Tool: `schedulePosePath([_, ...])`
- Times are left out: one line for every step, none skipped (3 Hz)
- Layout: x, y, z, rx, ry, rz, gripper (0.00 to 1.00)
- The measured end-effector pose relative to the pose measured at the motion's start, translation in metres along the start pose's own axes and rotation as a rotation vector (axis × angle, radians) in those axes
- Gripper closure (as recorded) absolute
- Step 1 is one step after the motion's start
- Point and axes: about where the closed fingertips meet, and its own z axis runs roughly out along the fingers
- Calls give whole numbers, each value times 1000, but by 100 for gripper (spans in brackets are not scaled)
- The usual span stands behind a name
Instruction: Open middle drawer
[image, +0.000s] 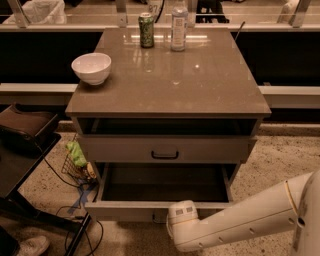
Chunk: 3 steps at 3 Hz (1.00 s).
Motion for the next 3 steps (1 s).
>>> schedulePosePath([0,0,0,0,0,0,63])
schedulePosePath([3,-12,-27,22,55,-13,87])
schedulePosePath([6,-27,-58,50,116,-23,100])
